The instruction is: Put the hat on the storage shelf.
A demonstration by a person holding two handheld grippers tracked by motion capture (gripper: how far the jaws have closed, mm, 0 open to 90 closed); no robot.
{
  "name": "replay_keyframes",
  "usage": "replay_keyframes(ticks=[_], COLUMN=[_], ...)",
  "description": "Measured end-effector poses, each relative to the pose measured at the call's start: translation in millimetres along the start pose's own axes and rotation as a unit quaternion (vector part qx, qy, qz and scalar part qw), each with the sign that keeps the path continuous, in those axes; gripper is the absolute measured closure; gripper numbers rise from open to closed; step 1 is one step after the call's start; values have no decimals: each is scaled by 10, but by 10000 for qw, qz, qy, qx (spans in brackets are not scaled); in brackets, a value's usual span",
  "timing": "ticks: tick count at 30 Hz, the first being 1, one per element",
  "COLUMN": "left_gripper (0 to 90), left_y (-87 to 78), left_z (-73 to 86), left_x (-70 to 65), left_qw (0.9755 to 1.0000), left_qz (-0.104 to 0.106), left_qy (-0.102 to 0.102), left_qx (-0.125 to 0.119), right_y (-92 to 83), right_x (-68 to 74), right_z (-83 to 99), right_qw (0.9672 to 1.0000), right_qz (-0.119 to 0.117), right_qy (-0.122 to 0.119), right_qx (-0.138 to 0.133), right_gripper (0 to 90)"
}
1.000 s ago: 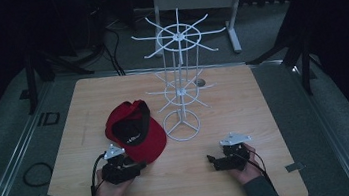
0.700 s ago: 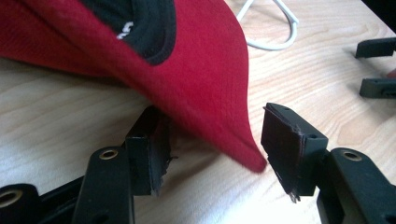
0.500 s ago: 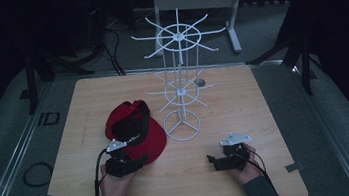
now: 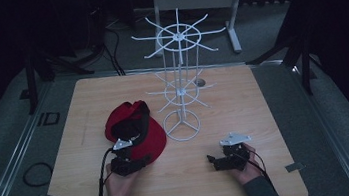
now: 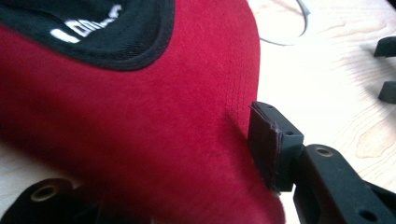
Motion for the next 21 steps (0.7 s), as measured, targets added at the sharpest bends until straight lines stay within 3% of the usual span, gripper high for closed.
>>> replay_keyframes(ticks=[10,15,21], left_gripper=[652,682,685], left_y=[-9,-37,-107], left_z=[14,22,20], left_x=[-20,-26,57], left_qw=[9999,9999,9993], left_qz=[57,-21,-268], left_qy=[-75,-8,34], left_qx=[-41,-141,-272], right_y=[0,0,0], right_x=[-1,0,-1], right_z=[0,0,0], right_qw=[10000,10000,10000], right_qz=[-1,0,-1], right_qy=[-6,-2,-3], right_qx=[-2,0,-1], right_gripper=[165,165,165])
Point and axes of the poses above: each handheld gripper's, and its own axes: y roughly forward along the jaws, z roughly out of its underside, x roughly to its left, the point moved 5 cm from there along y, roughly forward along the jaws, and after that the axes turned 4 degrees about -x, right-handed, at the moved point
